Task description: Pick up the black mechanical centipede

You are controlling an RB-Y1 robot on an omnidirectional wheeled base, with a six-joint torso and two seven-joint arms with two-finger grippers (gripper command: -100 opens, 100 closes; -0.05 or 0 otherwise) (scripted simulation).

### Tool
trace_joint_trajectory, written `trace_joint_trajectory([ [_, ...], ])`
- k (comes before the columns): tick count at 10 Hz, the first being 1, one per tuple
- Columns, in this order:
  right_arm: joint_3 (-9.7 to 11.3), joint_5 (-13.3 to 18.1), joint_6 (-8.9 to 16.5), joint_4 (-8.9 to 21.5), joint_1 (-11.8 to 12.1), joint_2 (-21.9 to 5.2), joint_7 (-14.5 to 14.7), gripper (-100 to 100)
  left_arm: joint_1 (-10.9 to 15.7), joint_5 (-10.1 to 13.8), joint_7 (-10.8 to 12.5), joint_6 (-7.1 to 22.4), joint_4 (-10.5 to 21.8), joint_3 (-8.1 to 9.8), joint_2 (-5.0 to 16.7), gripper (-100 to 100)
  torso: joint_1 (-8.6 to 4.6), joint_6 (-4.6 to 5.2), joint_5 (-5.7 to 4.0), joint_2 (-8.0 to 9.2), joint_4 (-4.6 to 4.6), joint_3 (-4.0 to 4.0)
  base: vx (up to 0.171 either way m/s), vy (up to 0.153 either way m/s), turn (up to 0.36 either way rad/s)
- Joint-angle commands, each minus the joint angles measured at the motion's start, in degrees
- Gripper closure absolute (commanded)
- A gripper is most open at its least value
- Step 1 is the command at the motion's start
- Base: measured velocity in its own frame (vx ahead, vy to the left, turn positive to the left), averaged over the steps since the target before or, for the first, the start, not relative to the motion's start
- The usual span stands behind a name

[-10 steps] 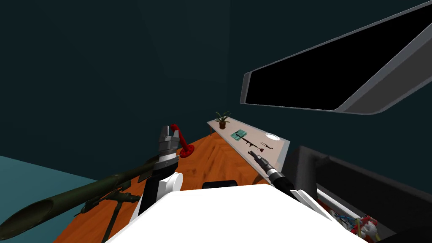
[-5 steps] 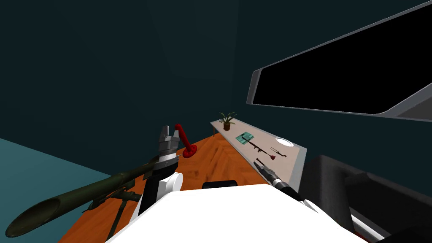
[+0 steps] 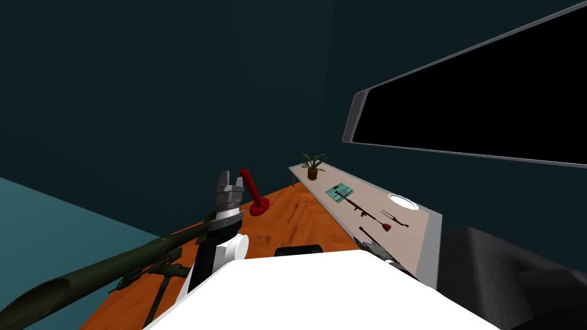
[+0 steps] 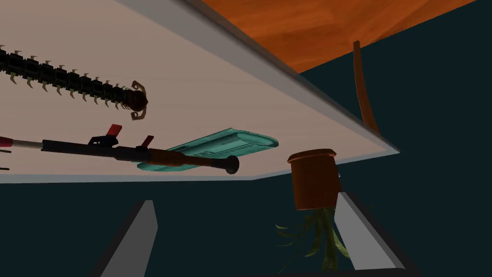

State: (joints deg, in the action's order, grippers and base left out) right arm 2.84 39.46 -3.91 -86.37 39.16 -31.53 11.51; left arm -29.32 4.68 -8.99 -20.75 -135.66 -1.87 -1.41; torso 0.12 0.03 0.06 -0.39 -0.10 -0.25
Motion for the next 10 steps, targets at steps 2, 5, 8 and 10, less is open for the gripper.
trace_joint_trajectory([
  [2,1.02,1.8,1.36,3.79,0.14,-1.1,1.52,-100,0.0,0.0,0.0,0.0,0.0,0.0,0.0,0,-0.01,0.0,-0.01,0.05,0.01,0.04,0.107,0.002,0.045],
  [5,3.17,4.45,3.73,7.77,0.2,-3.1,4.01,-100,0.01,0.0,0.0,0.0,0.01,0.0,0.0,0,0.02,0.01,-0.01,0.35,0.08,0.21,0.069,0.001,0.041],
  [8,4.3,5.65,4.82,11.69,0.17,-4.0,5.22,-100,0.0,0.0,0.0,0.0,0.0,0.0,0.0,0,-0.11,0.0,-0.02,0.1,0.03,0.06,0.117,-0.023,0.032],
  [10,5.46,6.77,5.84,14.22,0.11,-4.84,6.39,-100,0.0,0.0,0.0,0.0,0.0,0.0,0.0,0,-0.11,0.0,-0.03,0.16,0.04,0.1,0.094,-0.023,0.024],
])
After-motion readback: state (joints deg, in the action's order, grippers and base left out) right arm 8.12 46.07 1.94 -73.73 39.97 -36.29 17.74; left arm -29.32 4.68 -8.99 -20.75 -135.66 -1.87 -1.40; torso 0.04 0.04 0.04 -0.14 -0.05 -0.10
